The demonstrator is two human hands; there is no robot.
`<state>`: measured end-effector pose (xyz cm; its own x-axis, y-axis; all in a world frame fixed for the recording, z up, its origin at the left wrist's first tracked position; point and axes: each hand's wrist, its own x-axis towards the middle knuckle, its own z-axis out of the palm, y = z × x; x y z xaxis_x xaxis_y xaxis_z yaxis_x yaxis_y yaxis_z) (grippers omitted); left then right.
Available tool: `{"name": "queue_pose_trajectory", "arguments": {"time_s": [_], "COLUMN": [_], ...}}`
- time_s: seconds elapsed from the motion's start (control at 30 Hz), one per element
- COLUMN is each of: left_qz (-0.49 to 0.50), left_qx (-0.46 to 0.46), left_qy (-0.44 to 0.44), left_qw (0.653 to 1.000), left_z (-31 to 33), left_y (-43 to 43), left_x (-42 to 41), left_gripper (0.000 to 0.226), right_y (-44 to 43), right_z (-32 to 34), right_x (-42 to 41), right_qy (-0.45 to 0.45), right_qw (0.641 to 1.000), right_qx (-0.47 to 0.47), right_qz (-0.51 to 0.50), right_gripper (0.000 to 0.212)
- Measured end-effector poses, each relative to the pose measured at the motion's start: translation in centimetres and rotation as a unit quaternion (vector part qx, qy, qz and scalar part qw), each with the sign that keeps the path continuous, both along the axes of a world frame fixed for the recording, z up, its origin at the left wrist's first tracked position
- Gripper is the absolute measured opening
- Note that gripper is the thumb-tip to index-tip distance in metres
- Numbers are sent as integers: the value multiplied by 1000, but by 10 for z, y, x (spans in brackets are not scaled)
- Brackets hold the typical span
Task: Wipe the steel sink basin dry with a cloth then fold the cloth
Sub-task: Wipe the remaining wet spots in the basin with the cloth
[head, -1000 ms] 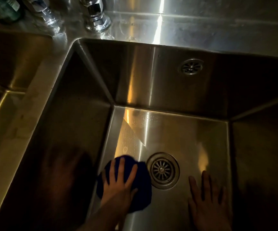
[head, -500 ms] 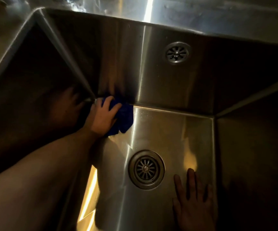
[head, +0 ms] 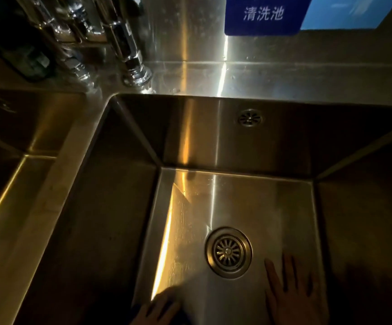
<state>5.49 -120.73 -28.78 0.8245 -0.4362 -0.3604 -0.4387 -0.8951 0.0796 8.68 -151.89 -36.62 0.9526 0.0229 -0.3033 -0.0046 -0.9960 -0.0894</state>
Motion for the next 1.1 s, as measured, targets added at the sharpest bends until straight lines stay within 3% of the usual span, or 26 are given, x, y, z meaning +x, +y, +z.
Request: {"name": "queue_pose_trajectory", "arguments": {"time_s": [0.07,0.13,0.17,0.2,0.23,0.33,0.4,0.43,0.57,0.63,0.73,0.83,0.97,1.1], "left_qz": [28,-23,-66,-105,-99,-54,-12,23,68,60,65,121,4,-108], "left_qx": [-2,51,87,59,22,-24,-22,-28,-58,-69,-78,-126,-261,-181], "left_qy": [77,15,-8,-39,-41,-7,-115,-127,-113,-134,-125,-132,-190,-116], "left_qw": [997,998,994,992,994,998,993,991,990,987,987,976,946,971], "left_z": [3,-9,-12,-21,-35,-49,-47,-45,-49,-51,-50,-39,-32,-45], "left_y": [6,17,21,21,20,-5,-13,-16,-11,-5,-5,-37,-141,-199], "left_x": [13,24,37,44,48,90,140,166,248,264,261,249,232,230], "left_gripper": [38,26,45,50,30,63,55,52,50,50,49,57,76,71], "right_y": [-1,-2,-2,-2,-2,-3,-4,-4,-6,-10,-11,-10,-7,-5], "right_z": [-3,-4,-5,-4,-5,-7,-8,-11,-25,-27,-28,-25,-16,-16], "right_x": [-1,-1,-1,0,0,-1,1,1,2,6,3,7,9,8], "right_qy": [-6,-15,-24,-34,-49,-113,-148,-160,-181,-191,-196,-209,-213,-169], "right_qw": [1000,1000,1000,999,999,992,988,985,976,971,969,968,969,980], "right_qx": [-8,-8,-11,-15,-17,-27,-36,-44,-92,-108,-110,-107,-89,-75], "right_qz": [6,4,7,11,16,39,39,43,76,94,99,91,85,74], "right_gripper": [62,61,62,62,62,60,69,74,56,60,83,75,65,61]}}
